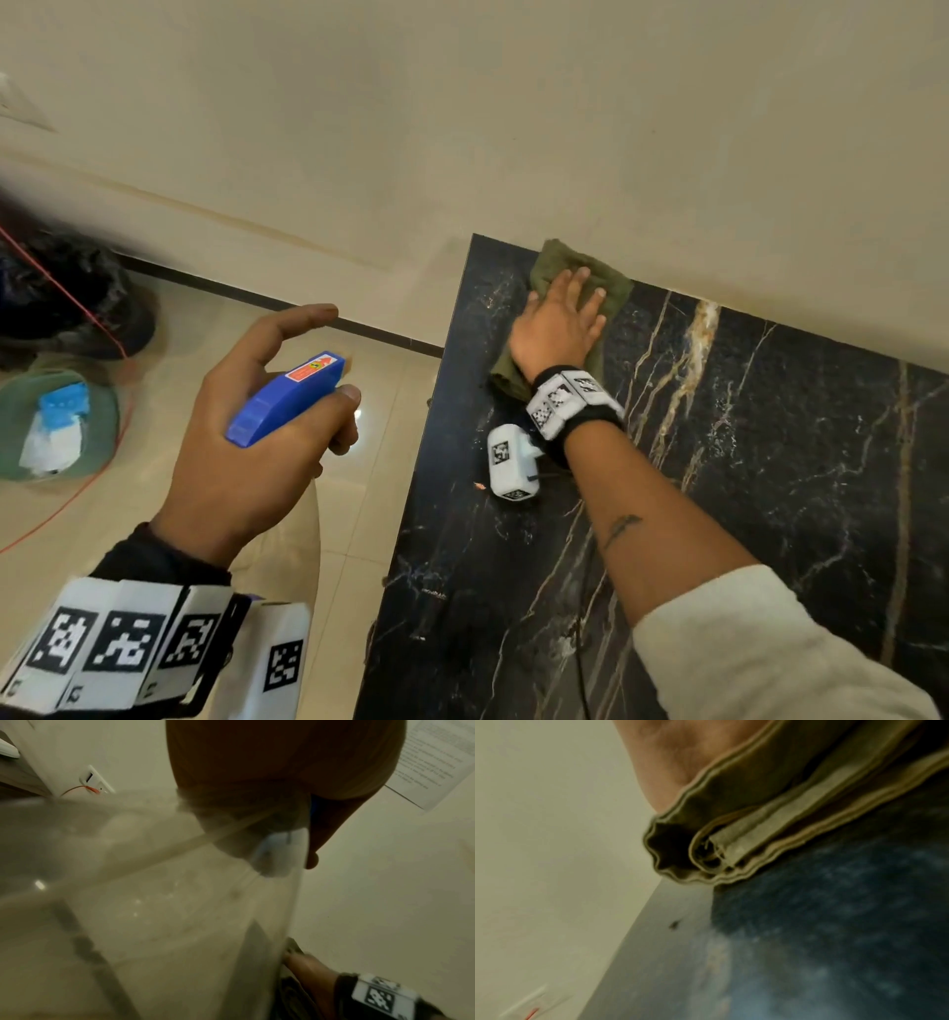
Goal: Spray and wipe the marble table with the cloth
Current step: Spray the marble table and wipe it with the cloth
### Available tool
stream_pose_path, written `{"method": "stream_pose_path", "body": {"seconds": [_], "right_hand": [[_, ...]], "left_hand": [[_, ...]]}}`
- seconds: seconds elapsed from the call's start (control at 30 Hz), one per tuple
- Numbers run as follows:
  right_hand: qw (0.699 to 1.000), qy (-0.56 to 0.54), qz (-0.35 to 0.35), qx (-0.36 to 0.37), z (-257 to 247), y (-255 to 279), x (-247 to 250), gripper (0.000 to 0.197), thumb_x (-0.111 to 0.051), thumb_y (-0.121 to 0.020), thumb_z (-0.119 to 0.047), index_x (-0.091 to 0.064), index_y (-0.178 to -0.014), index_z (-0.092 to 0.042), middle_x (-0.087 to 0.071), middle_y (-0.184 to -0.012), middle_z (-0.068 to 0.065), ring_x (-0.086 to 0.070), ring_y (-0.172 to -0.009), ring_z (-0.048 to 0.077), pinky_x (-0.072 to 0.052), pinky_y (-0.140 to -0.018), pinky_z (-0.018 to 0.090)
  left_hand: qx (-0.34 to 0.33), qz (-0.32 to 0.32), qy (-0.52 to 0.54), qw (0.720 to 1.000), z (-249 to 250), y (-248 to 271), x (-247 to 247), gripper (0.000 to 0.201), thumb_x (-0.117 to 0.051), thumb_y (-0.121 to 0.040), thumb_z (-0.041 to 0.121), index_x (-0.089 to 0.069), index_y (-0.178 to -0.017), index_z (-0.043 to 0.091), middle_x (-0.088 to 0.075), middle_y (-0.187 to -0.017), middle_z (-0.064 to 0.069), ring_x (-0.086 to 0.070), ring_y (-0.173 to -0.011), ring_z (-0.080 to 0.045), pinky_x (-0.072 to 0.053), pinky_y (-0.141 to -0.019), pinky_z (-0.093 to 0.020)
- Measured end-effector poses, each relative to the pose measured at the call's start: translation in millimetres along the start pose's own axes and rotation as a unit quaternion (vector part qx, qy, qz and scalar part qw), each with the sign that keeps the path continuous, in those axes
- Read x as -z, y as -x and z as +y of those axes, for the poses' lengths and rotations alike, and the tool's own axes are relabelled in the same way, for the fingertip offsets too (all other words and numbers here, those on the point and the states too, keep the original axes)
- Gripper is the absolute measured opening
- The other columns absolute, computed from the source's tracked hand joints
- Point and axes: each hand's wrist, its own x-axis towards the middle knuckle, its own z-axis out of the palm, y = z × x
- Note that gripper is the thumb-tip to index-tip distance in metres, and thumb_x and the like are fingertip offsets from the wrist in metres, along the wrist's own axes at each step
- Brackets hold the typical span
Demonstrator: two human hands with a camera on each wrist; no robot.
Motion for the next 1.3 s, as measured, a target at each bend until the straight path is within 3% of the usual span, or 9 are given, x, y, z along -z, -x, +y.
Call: {"method": "stream_pose_path", "body": {"seconds": [0.17, 0.27, 0.4, 0.57, 0.73, 0.8, 0.93, 1.13, 1.3], "right_hand": [[0.991, 0.009, -0.048, 0.126, -50.5, 15.7, -20.7, 0.061, -0.030, -0.105, -0.031, -0.009, -0.159, -0.012, 0.004, -0.167, 0.005, 0.008, -0.152, 0.033, 0.004, -0.123, 0.051], [0.986, 0.015, -0.057, 0.158, -37.0, 7.7, -13.4, 0.059, -0.027, -0.106, -0.033, -0.008, -0.159, -0.013, 0.003, -0.167, 0.004, 0.005, -0.153, 0.030, 0.002, -0.123, 0.049], [0.997, -0.007, -0.016, 0.073, -11.1, -13.6, -3.0, 0.060, -0.026, -0.105, -0.033, -0.010, -0.159, -0.012, 0.001, -0.167, 0.004, 0.001, -0.153, 0.032, -0.002, -0.123, 0.050], [1.000, -0.004, -0.010, -0.006, -27.4, -13.3, -6.4, 0.062, -0.026, -0.104, -0.033, -0.006, -0.159, -0.011, 0.006, -0.167, 0.004, 0.007, -0.152, 0.034, 0.002, -0.122, 0.052], [0.989, 0.026, -0.060, 0.131, -57.4, 19.0, -24.6, 0.063, -0.029, -0.104, -0.033, -0.005, -0.159, -0.013, 0.009, -0.166, 0.005, 0.010, -0.152, 0.034, 0.005, -0.122, 0.051], [0.982, 0.032, -0.075, 0.171, -55.7, 19.9, -24.7, 0.062, -0.028, -0.105, -0.034, -0.005, -0.159, -0.015, 0.008, -0.167, 0.003, 0.010, -0.152, 0.031, 0.005, -0.123, 0.049], [0.978, 0.030, -0.086, 0.189, -34.6, 23.1, -13.2, 0.059, -0.025, -0.106, -0.034, -0.007, -0.159, -0.017, 0.005, -0.167, 0.001, 0.006, -0.153, 0.027, 0.005, -0.123, 0.045], [0.967, 0.063, -0.084, 0.234, -1.5, 125.7, -22.4, 0.063, -0.029, -0.105, -0.036, -0.001, -0.159, -0.018, 0.010, -0.166, 0.002, 0.010, -0.152, 0.027, 0.003, -0.123, 0.049], [0.972, 0.052, -0.095, 0.207, -16.2, 102.8, -20.6, 0.064, -0.030, -0.104, -0.034, -0.003, -0.159, -0.015, 0.007, -0.167, 0.004, 0.008, -0.153, 0.029, 0.003, -0.123, 0.049]], "left_hand": [[0.002, -0.015, -0.009, 1.000, -3.0, 4.5, -6.8, 0.057, -0.073, -0.092, 0.005, -0.055, -0.137, 0.036, -0.070, -0.071, -0.005, -0.069, -0.064, -0.019, -0.058, -0.056, -0.023], [0.008, -0.016, -0.009, 1.000, 1.6, 7.8, -9.1, 0.057, -0.070, -0.083, 0.024, -0.055, -0.136, 0.040, -0.071, -0.071, -0.004, -0.070, -0.066, -0.020, -0.059, -0.054, -0.026], [0.009, -0.010, -0.005, 1.000, 3.1, 10.5, -5.6, 0.058, -0.066, -0.080, 0.026, -0.056, -0.137, 0.036, -0.070, -0.071, -0.004, -0.069, -0.065, -0.019, -0.058, -0.056, -0.023], [0.004, 0.002, -0.009, 1.000, -3.0, 12.5, 0.0, 0.054, -0.069, -0.093, 0.002, -0.056, -0.138, 0.030, -0.070, -0.070, -0.004, -0.069, -0.065, -0.020, -0.057, -0.056, -0.022], [0.004, -0.014, -0.019, 1.000, -7.8, 13.6, -7.5, 0.056, -0.069, -0.093, 0.002, -0.055, -0.136, 0.034, -0.071, -0.072, -0.005, -0.069, -0.065, -0.019, -0.058, -0.058, -0.023], [0.008, -0.026, -0.020, 0.999, -6.9, 14.1, -13.4, 0.056, -0.076, -0.089, 0.011, -0.055, -0.136, 0.035, -0.071, -0.072, -0.004, -0.070, -0.066, -0.019, -0.058, -0.056, -0.023], [0.011, -0.040, -0.021, 0.999, -0.1, 14.8, -19.3, 0.056, -0.065, -0.079, 0.029, -0.056, -0.133, 0.039, -0.071, -0.070, -0.004, -0.070, -0.065, -0.019, -0.058, -0.054, -0.025], [0.012, -0.031, -0.015, 0.999, 4.9, 5.0, -22.5, 0.054, -0.065, -0.078, 0.029, -0.056, -0.130, 0.042, -0.070, -0.070, -0.005, -0.069, -0.066, -0.019, -0.058, -0.053, -0.025], [0.008, -0.029, -0.029, 0.999, 1.2, 3.5, -23.6, 0.055, -0.071, -0.082, 0.025, -0.056, -0.132, 0.042, -0.070, -0.069, -0.006, -0.069, -0.065, -0.019, -0.058, -0.054, -0.026]]}}
